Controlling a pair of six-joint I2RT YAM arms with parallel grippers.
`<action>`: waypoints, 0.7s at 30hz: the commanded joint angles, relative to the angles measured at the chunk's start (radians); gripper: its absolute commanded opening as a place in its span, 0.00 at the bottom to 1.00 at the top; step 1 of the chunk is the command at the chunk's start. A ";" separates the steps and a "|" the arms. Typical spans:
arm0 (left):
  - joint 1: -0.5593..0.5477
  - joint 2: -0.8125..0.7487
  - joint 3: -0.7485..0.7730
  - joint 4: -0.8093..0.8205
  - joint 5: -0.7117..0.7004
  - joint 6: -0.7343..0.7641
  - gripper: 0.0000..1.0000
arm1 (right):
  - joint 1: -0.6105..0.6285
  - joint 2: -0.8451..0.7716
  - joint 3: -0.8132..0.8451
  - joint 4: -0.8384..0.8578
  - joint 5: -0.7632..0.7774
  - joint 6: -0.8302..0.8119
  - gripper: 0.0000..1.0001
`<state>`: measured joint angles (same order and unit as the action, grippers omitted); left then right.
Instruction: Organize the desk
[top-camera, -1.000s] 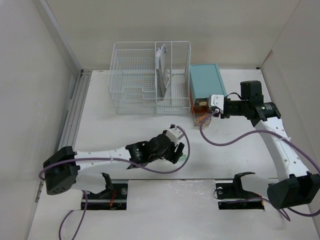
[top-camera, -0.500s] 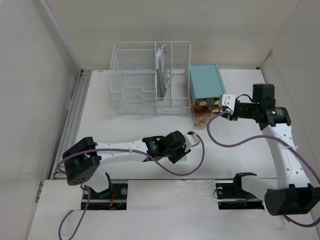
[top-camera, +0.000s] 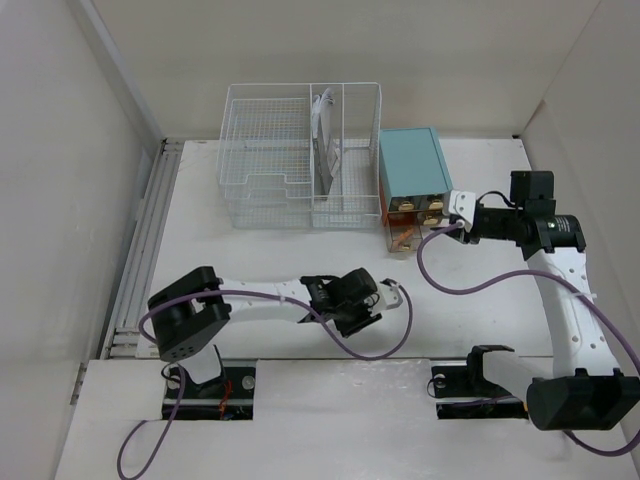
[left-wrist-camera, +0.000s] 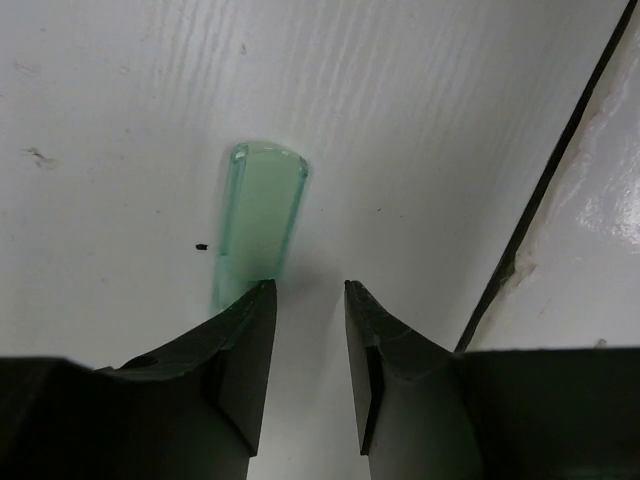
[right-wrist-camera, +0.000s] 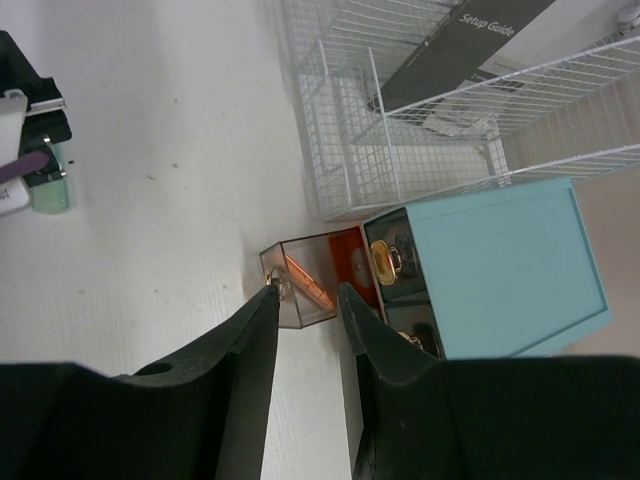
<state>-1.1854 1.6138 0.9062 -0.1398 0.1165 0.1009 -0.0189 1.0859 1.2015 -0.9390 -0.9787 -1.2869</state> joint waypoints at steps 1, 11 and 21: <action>0.012 0.040 0.042 -0.014 0.023 0.026 0.31 | -0.010 -0.012 0.010 -0.035 -0.063 -0.037 0.35; 0.030 0.074 0.060 -0.004 0.023 0.036 0.31 | -0.019 -0.003 0.001 -0.076 -0.081 -0.088 0.35; 0.030 0.014 0.095 -0.013 -0.003 0.045 0.32 | -0.029 0.006 0.001 -0.095 -0.081 -0.107 0.35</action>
<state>-1.1584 1.6508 0.9440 -0.1410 0.1272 0.1261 -0.0402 1.0950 1.1984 -1.0077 -1.0077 -1.3693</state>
